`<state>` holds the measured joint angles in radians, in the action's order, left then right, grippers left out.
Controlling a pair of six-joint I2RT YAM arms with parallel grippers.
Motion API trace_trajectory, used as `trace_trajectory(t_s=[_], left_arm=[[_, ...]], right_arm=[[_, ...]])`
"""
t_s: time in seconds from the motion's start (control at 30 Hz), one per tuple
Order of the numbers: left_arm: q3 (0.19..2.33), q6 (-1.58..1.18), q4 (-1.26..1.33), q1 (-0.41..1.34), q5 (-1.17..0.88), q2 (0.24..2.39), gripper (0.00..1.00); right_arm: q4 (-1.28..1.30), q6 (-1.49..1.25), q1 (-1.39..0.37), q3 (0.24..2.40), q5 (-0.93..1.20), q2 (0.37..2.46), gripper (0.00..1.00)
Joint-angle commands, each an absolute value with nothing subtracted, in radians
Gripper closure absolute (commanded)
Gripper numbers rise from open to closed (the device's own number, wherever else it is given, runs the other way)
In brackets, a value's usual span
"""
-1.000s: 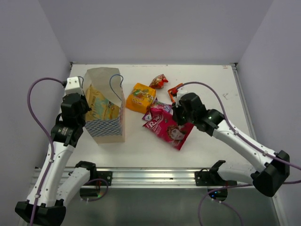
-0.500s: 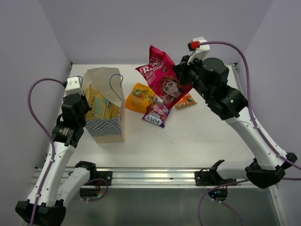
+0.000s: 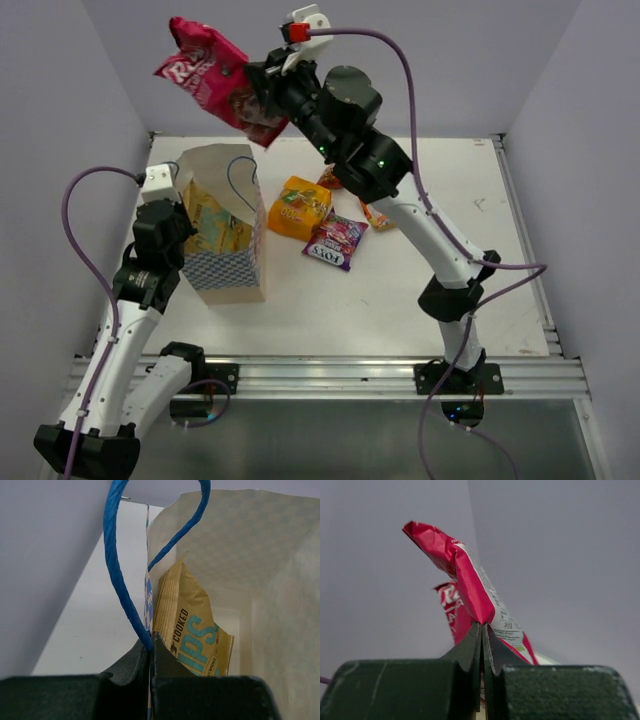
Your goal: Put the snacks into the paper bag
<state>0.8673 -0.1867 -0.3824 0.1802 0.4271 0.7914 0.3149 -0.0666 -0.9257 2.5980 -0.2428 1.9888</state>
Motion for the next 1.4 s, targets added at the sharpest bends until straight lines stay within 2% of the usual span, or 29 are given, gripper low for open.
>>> trace_trajectory(t_s=[0.0, 0.1, 0.47, 0.8, 0.97, 1.27, 1.33, 1.37], left_arm=[[0.844, -0.173, -0.348, 0.189, 0.402, 0.799, 1.00], [0.836, -0.173, -0.338, 0.190, 0.394, 0.808, 1.00], [0.825, -0.173, -0.331, 0.195, 0.411, 0.787, 1.00], [0.839, -0.187, -0.353, 0.202, 0.532, 0.727, 1.00], [0.841, -0.193, -0.356, 0.206, 0.589, 0.696, 1.00], [0.839, -0.190, -0.354, 0.212, 0.565, 0.698, 1.00], [0.836, -0.187, -0.351, 0.213, 0.555, 0.701, 1.00], [0.835, -0.187, -0.348, 0.215, 0.552, 0.703, 1.00]], right_arm=[[0.206, -0.034, -0.959, 2.632, -0.236, 2.011, 1.00], [0.048, -0.043, -1.005, 2.395, -0.235, 1.934, 1.00], [0.032, -0.008, -1.170, 2.221, -0.317, 1.982, 1.00], [0.015, -0.008, -1.177, 1.815, -0.434, 1.740, 1.00], [0.081, -0.008, -1.177, 1.802, -0.457, 1.720, 1.00], [0.256, -0.018, -1.177, 1.959, -0.391, 1.841, 0.99], [0.281, -0.023, -1.177, 1.980, -0.349, 1.856, 0.67], [0.284, -0.021, -1.177, 1.985, -0.325, 1.862, 0.54]])
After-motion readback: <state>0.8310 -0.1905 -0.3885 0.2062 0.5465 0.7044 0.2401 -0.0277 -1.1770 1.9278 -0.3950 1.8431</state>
